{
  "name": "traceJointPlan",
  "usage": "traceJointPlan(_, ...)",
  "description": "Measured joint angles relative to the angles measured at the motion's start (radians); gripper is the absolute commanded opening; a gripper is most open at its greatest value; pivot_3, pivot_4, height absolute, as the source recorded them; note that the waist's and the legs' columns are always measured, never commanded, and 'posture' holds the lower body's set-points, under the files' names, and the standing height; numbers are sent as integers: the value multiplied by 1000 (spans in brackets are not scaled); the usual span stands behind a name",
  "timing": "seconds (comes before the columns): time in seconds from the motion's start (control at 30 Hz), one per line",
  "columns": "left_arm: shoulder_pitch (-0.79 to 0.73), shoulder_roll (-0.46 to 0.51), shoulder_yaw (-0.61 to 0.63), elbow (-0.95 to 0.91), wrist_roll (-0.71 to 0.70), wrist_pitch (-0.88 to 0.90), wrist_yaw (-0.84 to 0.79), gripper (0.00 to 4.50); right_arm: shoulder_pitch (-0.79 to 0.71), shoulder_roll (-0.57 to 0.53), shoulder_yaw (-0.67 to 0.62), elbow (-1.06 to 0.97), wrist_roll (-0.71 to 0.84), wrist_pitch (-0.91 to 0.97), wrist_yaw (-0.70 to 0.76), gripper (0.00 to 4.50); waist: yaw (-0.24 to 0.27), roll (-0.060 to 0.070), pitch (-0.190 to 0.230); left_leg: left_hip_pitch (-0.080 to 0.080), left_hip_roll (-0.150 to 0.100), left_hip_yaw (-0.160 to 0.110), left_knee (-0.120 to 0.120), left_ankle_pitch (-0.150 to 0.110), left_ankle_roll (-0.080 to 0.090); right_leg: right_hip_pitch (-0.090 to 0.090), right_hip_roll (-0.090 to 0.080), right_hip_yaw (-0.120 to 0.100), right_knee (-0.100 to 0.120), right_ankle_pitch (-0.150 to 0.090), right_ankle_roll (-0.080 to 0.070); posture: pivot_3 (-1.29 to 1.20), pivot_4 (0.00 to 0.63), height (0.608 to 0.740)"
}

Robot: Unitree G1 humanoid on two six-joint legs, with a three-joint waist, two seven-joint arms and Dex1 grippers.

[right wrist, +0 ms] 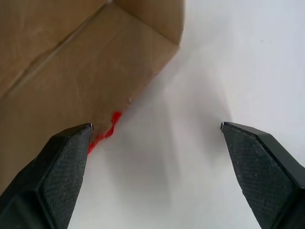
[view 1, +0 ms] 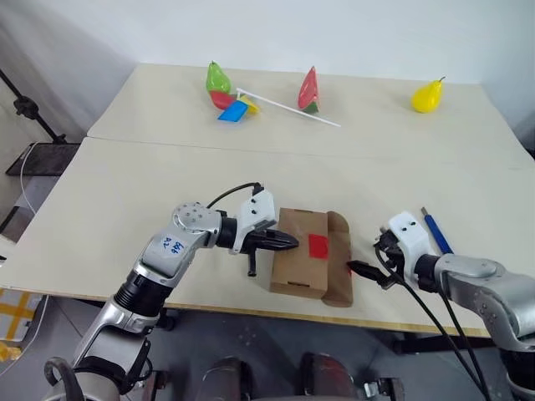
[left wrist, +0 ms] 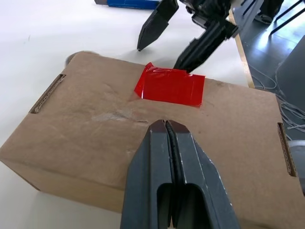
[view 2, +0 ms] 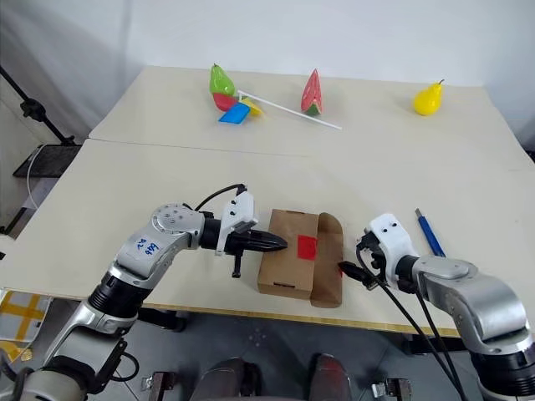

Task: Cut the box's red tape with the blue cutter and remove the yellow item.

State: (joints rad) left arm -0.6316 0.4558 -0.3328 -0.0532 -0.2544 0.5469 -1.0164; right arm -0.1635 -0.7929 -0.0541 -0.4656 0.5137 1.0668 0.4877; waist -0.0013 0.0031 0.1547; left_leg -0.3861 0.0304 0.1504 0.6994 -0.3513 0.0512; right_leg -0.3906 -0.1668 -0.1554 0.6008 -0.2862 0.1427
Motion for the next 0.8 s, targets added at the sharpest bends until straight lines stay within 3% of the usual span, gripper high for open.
traceJointPlan(0.1,-1,0,0,-3,0,7,2,0,-2,-18,-3,26,-3,-27,30,4489,0,0,0,0,0,0,0,0,0,0,0,0,-1,0,0,0,150,740)
traceJointPlan(0.23,2,3,0,-14,0,16,3,0,-129,68,-161,132,152,149,50,4489,-1,1,1,-1,1,0,0,1,1,0,0,1,-1,0,-1,0,150,740)
traceJointPlan(0.37,8,3,-1,-22,0,16,7,0,-229,105,-240,210,268,305,69,4489,0,2,0,-1,1,-2,0,1,1,-1,0,-1,1,0,-1,0,150,740)
traceJointPlan(0.63,20,10,2,-47,0,25,20,0,-297,147,-163,334,279,368,80,4489,-2,2,0,-1,1,-1,0,1,1,-1,-1,0,1,0,-1,0,150,740)
traceJointPlan(0.8,25,15,3,-58,-1,34,21,0,-338,184,-121,362,290,420,95,3220,-4,3,0,-1,1,-1,0,1,1,-1,0,0,2,0,-1,0,150,740)
